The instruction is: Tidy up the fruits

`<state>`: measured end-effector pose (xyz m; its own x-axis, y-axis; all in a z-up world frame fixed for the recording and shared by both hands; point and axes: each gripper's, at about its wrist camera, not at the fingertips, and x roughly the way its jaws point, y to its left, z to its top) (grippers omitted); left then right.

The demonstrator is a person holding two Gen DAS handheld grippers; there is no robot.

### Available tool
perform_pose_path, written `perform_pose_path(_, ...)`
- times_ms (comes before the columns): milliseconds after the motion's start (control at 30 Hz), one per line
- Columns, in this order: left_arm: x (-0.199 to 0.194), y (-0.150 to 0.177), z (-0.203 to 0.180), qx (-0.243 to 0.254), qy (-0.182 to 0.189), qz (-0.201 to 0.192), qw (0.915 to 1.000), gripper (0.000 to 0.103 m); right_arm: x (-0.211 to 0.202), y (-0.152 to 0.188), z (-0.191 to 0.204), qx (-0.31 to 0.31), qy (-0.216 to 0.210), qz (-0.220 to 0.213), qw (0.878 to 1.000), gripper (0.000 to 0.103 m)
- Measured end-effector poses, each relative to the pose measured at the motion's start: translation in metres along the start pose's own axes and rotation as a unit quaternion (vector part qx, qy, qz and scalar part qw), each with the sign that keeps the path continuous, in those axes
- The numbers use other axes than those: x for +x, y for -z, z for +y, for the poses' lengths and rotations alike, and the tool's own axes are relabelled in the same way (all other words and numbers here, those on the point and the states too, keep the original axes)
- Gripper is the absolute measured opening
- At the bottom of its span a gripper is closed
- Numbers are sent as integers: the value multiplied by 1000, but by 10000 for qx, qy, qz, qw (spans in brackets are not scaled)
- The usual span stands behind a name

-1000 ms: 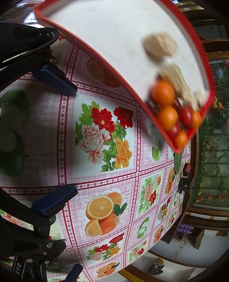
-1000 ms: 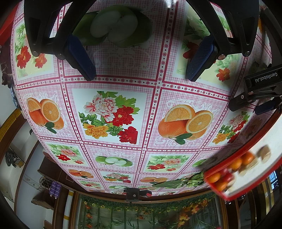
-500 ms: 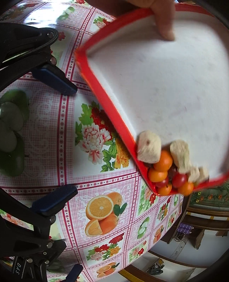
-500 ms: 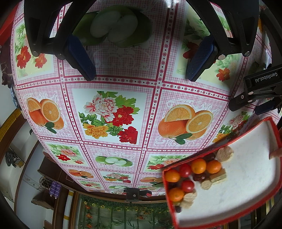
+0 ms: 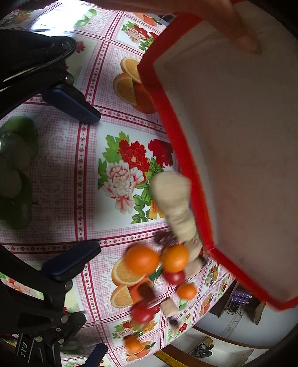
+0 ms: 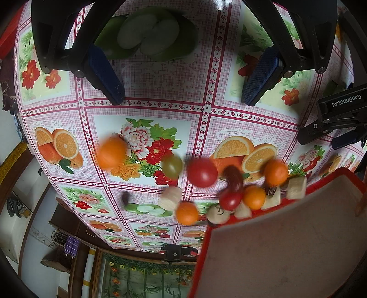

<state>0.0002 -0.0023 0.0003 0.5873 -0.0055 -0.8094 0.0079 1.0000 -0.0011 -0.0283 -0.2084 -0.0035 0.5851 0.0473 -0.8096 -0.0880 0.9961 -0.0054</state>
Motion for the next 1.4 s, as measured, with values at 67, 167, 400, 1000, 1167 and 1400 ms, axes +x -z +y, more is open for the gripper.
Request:
perform_pose_path(67,-1,0,1,-1,1,2,10000,103,2,-1,-2,0,-1,2,10000,103)
perform_pose_path(167,-1,0,1,1,1,-3,10000,103,2,-2,-3,0,0,3,10000,103)
perform_pose_path(400,0,0,0,1,2,-3,10000,103,0,-1,1,-1,3,0,10000,103)
perform_pose_path(1000,-1,0,1,-2,4,-4,10000,103,0,-1,1,-3,6,2,10000,103)
perform_pose_path(1167,-1,0,1,-2,4,-4,10000,103,1,-1,1,-1,6,1,10000,103)
perform_pose_path(1400,-1,0,1,-2,4,2,10000,103,1,-1,1,33,30,39,10000,103)
